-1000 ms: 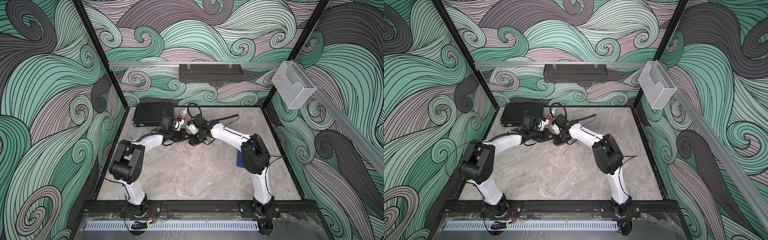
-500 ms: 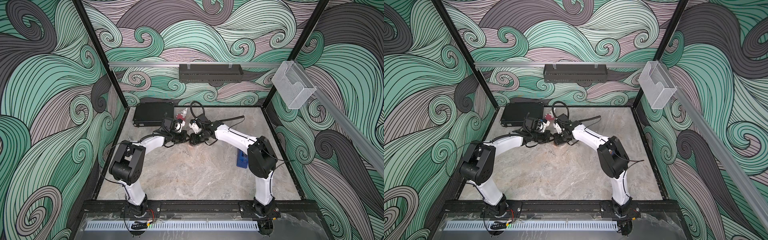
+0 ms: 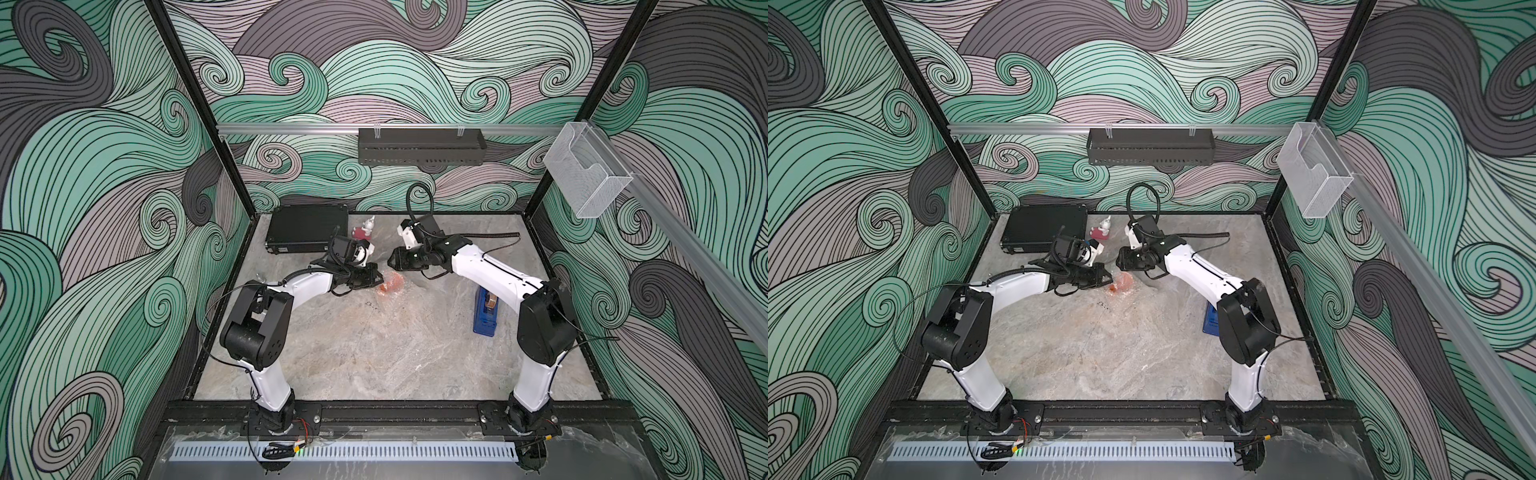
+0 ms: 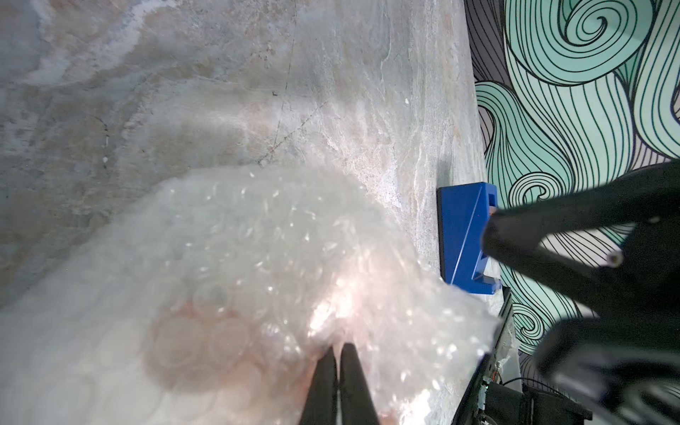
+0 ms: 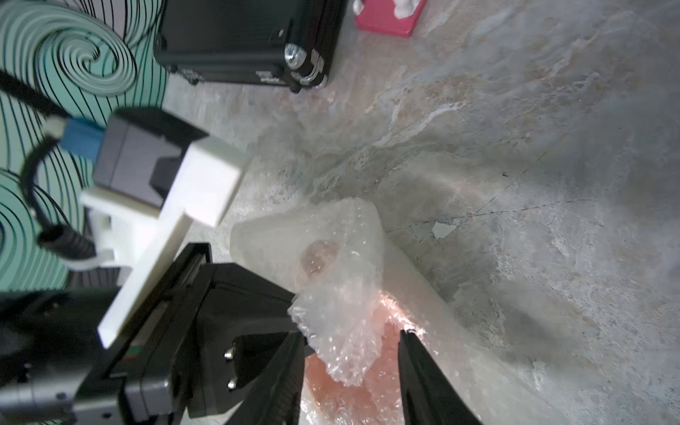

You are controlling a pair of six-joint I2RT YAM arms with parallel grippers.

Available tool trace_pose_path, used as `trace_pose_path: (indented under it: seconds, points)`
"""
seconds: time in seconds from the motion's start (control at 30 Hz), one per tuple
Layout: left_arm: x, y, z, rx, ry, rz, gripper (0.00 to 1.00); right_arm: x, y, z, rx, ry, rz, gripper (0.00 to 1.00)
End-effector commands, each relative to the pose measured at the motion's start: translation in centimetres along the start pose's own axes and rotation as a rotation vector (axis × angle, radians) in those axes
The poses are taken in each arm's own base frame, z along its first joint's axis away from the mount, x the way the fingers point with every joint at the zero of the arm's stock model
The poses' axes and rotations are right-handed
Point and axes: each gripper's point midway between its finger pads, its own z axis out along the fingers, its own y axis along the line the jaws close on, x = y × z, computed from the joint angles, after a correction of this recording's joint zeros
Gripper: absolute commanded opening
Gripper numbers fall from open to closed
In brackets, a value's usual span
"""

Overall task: Wrap mugs in bubble wrap
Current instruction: Wrap the mug in bubble wrap.

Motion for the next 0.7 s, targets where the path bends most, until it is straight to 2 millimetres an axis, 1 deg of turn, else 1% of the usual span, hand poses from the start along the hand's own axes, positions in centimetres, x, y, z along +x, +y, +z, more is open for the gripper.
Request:
trace_pose_path:
  seconds: [0.0, 0.13, 0.23, 0.37, 0.5, 0.6, 0.67]
  points:
    - [2.2, 0.8, 0.9, -0.051, 0.089, -0.012, 0.00, -1.0, 0.4, 0.3, -0.042, 0.001, 0.067, 0.48]
    - [2.3, 0.8, 0.9, -0.065, 0.094, -0.001, 0.00, -0.7, 0.9, 1.1, -0.074, 0.039, 0.071, 0.49]
    - [2.4, 0.8, 1.0, -0.070, 0.097, 0.005, 0.00, 0.0, 1.4, 1.7, -0.101, 0.073, 0.065, 0.49]
    - [2.5, 0.7, 1.2, -0.075, 0.101, 0.011, 0.00, 1.3, 1.8, 1.9, -0.115, 0.122, 0.038, 0.50]
    - [2.5, 0.5, 1.3, -0.077, 0.103, 0.017, 0.00, 3.0, 1.1, 1.8, -0.090, 0.158, 0.027, 0.41]
    - [2.3, 0.3, 1.2, -0.077, 0.098, 0.022, 0.00, 4.2, 0.5, 1.9, -0.066, 0.186, 0.014, 0.26]
    - [2.2, 0.1, 1.1, -0.076, 0.096, 0.025, 0.00, 4.8, 0.2, 1.9, -0.053, 0.200, 0.006, 0.20]
